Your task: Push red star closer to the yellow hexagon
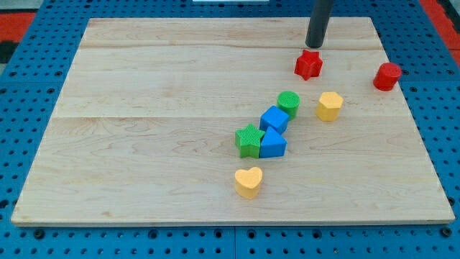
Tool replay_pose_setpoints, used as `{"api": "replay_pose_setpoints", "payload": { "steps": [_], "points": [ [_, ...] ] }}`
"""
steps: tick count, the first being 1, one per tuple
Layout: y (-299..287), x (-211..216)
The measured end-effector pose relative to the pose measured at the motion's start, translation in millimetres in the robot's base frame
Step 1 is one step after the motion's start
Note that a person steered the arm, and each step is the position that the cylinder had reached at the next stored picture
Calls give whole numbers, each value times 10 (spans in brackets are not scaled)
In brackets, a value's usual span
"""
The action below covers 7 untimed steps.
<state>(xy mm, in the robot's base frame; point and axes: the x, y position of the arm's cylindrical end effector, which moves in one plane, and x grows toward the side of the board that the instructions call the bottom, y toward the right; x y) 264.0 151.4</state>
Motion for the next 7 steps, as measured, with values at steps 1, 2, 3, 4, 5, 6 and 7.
{"api": "replay_pose_setpoints", "payload": {
  "steps": [1,2,3,4,5,6,7],
  "points": [
    [-234,16],
    [-473,162],
    [-518,295],
    [-503,298],
    [-426,304],
    [-339,435],
    [-236,566]
  ]
}}
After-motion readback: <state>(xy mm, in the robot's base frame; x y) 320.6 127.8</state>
